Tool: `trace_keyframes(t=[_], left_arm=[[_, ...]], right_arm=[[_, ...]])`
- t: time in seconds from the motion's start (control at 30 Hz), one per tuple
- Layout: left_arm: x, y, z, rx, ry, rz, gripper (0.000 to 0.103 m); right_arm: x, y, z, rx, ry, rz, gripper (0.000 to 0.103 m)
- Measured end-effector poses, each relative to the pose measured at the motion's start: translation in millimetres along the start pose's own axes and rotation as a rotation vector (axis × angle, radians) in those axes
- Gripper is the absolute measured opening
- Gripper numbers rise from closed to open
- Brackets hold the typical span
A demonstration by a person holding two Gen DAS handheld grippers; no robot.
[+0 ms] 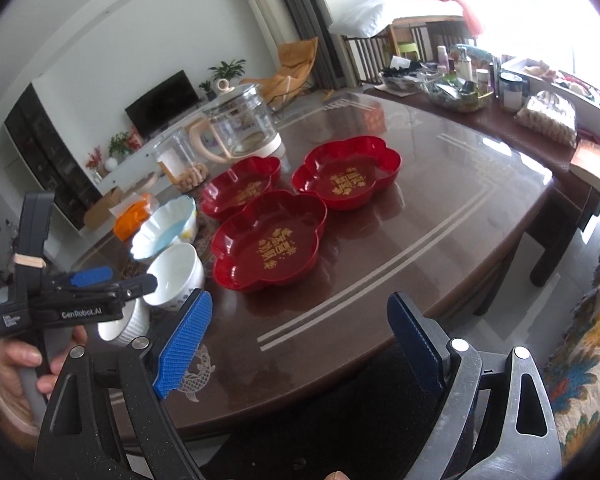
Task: Organize plates and bowls
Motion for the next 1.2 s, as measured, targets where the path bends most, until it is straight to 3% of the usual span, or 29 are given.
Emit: trace_keyframes(t=[0.07, 0.17, 0.27, 0.37, 0.43, 0.63, 0.73, 0.77, 0.8, 0.87, 1.0, 1.2], left_arm=[[-33, 15, 1, -0.008, 0.007, 0.024, 0.103], [-75, 29, 3, 0.007, 0.017, 0.061, 0.099], [-111, 35, 5, 0.023, 0.024, 0.108, 0.086], [-139, 32, 7, 0.054, 0.016, 0.180, 0.063], [-150, 27, 9, 0.083, 0.007, 0.219, 0.043], [-158, 17, 3, 0.061, 0.016, 0.257, 0.023], [-151, 13, -4, 0.072, -0.035, 0.274, 0.016], [-148, 12, -8, 0.066, -0.043, 0.273, 0.016], [-144, 11, -12, 0.049, -0.031, 0.264, 0.016], [-133, 10, -18, 0.030, -0.018, 0.235, 0.016], [-109, 7, -23, 0.066, -0.050, 0.204, 0.016], [-42, 0, -52, 0.047, -0.083, 0.090, 0.016]], right_arm=[[-22, 2, -5, 0.039, -0.045, 0.045, 0.091], [-51, 6, -13, 0.035, -0.026, 0.047, 0.091], [-85, 7, -25, -0.035, -0.014, 0.082, 0.091], [-118, 6, -28, -0.059, -0.014, 0.129, 0.091], [-137, 5, -26, -0.038, -0.008, 0.142, 0.091], [-173, -5, -15, -0.020, 0.026, 0.193, 0.089], [-182, -8, -9, -0.020, 0.043, 0.201, 0.088], [-182, -9, -8, -0.023, 0.048, 0.205, 0.083], [-184, -9, -8, -0.031, 0.058, 0.211, 0.067], [-182, -12, -12, -0.030, 0.025, 0.227, 0.045], [-169, -14, -33, -0.120, 0.032, 0.250, 0.017], [-104, 0, -35, -0.091, 0.054, 0.190, 0.016]])
Point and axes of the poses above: each gripper's, at about its wrist camera, not at the fingertips, and x roughly against the way its jaws point, z to its left, y to its top, the point moved 3 cm from there along -x, roughly the way its jaws point, and after that the axes turned 15 degrees about -z, right-handed, at the moved point
